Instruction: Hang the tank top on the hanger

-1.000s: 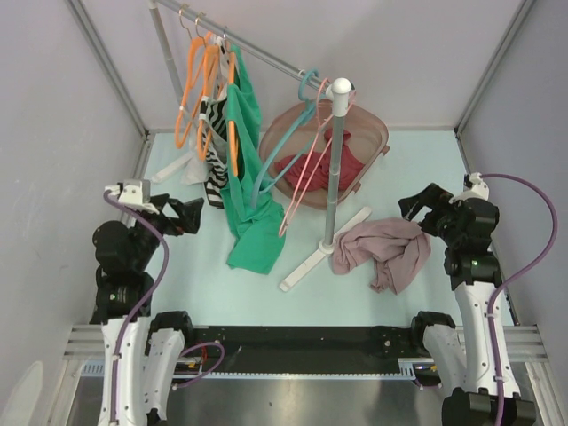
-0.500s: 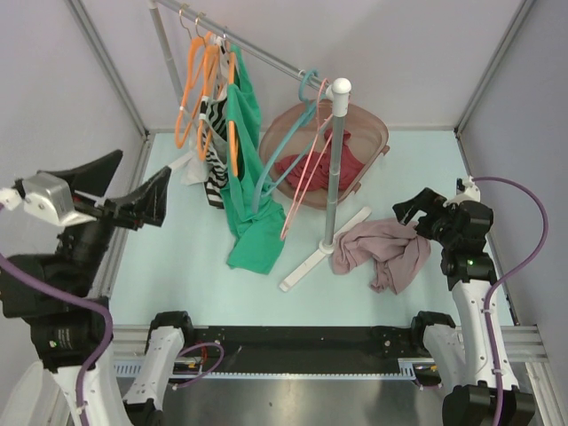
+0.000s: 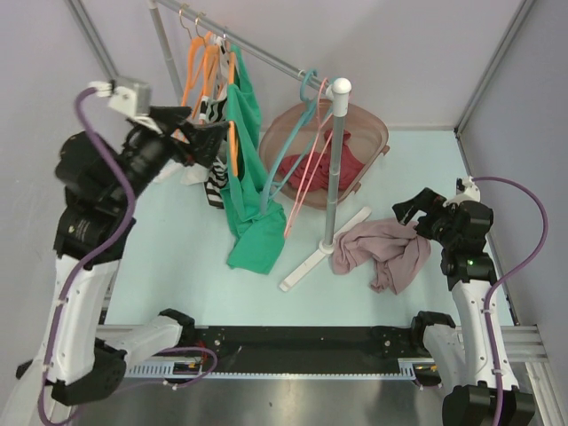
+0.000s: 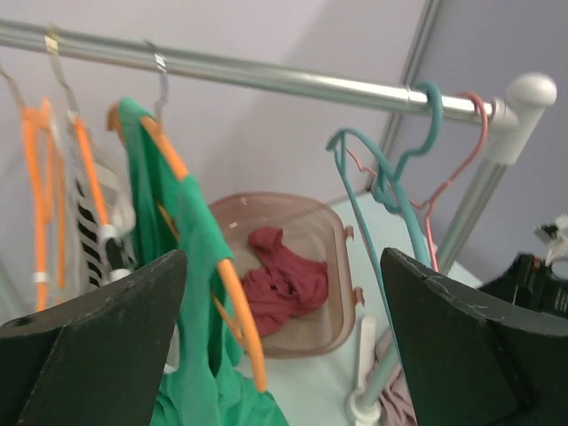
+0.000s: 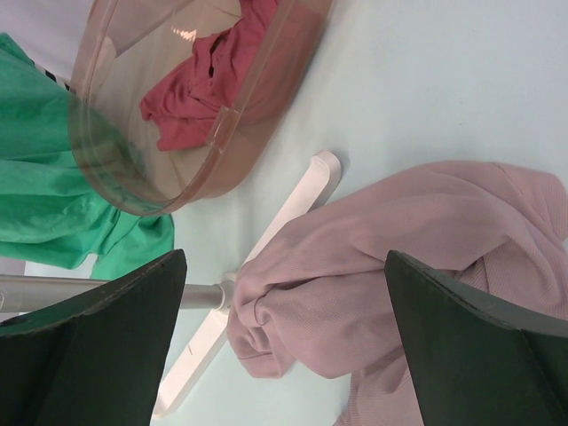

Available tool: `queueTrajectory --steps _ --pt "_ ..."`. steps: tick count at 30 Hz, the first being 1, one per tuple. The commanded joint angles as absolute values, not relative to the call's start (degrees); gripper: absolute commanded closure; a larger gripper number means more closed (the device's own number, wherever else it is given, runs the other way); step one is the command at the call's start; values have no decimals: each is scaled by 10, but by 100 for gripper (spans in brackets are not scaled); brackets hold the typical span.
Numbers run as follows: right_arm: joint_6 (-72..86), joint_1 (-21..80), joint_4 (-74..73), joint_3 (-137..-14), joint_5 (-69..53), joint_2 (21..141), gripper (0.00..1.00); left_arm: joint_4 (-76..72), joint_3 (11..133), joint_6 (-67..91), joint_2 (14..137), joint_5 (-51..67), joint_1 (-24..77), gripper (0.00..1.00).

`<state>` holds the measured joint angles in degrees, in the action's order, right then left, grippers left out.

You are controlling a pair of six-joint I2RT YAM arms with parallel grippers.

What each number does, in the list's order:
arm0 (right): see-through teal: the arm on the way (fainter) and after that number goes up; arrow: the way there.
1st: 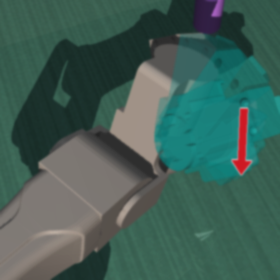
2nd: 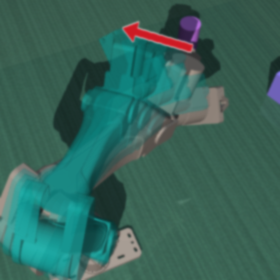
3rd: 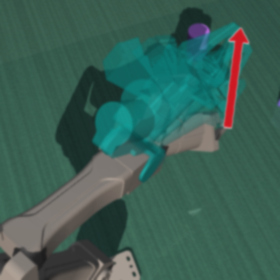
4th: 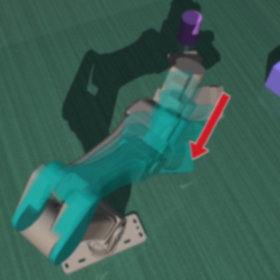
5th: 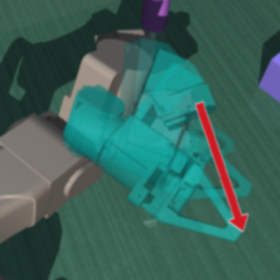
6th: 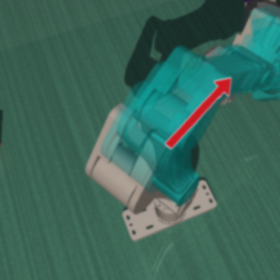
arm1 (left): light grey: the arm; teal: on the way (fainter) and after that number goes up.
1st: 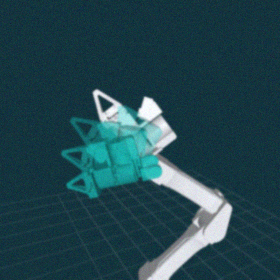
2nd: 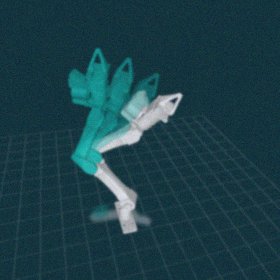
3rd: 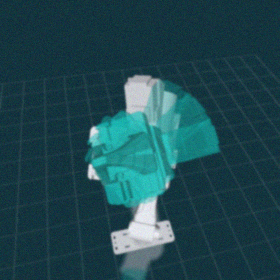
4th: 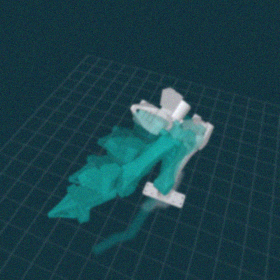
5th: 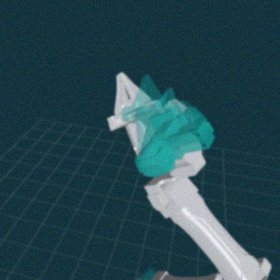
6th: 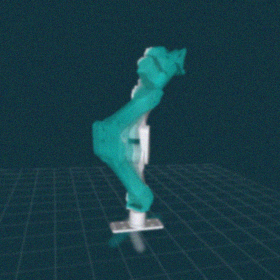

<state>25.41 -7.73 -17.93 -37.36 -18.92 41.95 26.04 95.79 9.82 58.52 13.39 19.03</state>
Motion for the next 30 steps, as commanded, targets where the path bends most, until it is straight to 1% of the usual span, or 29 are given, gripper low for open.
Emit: queueTrajectory --steps 1,3,4,7,12,15,18,21,24,28,30 --pt "244 -76 -171 -377 -184 413 0 275 981 45 597 -15 313 5" --pt "243 -76 -169 -374 -182 416 0 278 982 46 606 -26 344 5" --pt "243 -76 -167 -372 -183 417 1 286 983 41 619 -45 385 5" --pt "245 -76 -156 -364 -187 422 0 316 1008 26 640 -111 458 5" --pt "246 -76 -150 -352 -191 432 0 324 1064 15 665 -198 545 10" --pt "243 -76 -149 -349 -191 432 0 326 1091 3 693 -228 621 11" --pt "233 -76 -155 -350 -185 433 0 337 1104 8 728 -229 649 11" --pt "226 -76 -163 -348 -175 431 0 345 1096 31 750 -213 650 11" --pt "221 -76 -160 -341 -177 431 0 341 1085 50 766 -158 649 8" --pt "235 -76 -149 -334 -198 436 0 345 1102 75 793 -93 621 9" --pt "238 -76 -147 -332 -204 436 0 360 1116 88 806 -89 604 9"
